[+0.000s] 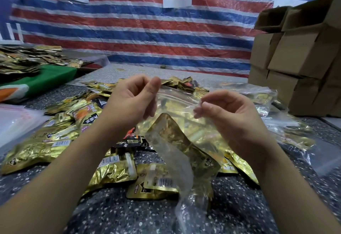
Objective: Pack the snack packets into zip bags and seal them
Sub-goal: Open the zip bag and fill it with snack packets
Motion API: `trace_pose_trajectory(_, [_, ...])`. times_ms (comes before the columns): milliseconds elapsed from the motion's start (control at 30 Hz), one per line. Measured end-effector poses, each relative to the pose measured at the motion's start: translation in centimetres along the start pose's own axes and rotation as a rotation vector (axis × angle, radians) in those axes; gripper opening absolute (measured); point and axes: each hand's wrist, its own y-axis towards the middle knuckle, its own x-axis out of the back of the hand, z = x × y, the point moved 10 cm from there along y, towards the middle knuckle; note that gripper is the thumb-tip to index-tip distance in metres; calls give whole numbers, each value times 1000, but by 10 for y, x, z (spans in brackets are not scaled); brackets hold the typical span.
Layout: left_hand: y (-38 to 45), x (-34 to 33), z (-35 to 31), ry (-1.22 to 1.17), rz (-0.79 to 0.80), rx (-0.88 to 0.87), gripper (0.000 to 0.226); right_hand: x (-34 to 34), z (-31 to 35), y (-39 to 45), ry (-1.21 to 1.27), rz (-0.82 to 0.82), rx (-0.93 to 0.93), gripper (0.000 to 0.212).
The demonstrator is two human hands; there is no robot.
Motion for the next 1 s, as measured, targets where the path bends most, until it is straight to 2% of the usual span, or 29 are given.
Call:
trace_pose_trajectory(67, [-1, -2, 0, 2, 4, 1, 39, -1, 0, 0, 79, 0, -32, 13])
trace_pose_trajectory(200, [-2, -7, -2, -26, 17, -13, 36, 0, -3, -1, 224, -50, -113, 13])
trace_pose_trajectory(367, [-2, -6, -1, -56, 8, -10, 34, 1, -8, -2, 256, -99, -158, 13])
trace_pose_trajectory(633, [-1, -2, -5, -74, -15, -42, 35, 2, -19, 1, 308, -60, -190, 11])
trace_pose_trajectory(733, [-2, 0, -9, -30, -28, -80, 35, 24, -34, 1, 287, -185, -272, 27])
trace_pose_trajectory(767, [-2, 0, -12, 35, -41, -118, 37, 36, -41, 0, 189, -261, -311, 29])
trace_pose_trajectory(800, [-4, 0, -16, 116, -59, -165, 41, 47, -46, -2, -21, -311, -356, 30])
trace_pose_trajectory(833, [-5, 0, -18, 186, -83, -204, 45, 55, -48, -3, -331, -309, -394, 29])
trace_pose_trajectory(867, [-6, 1, -19, 227, -109, -228, 48, 57, -49, -2, -645, -236, -421, 28])
trace_pose_trajectory(900, [-8, 3, -18, 243, -132, -240, 51, 52, -56, -2, -885, -95, -454, 25])
trace_pose_trajectory(933, [-8, 4, -18, 254, -148, -248, 53, 45, -66, -6, -1027, 73, -507, 19])
trace_pose_trajectory(1000, [-8, 6, -16, 270, -171, -254, 53, 34, -87, -23, -1077, 362, -652, 7])
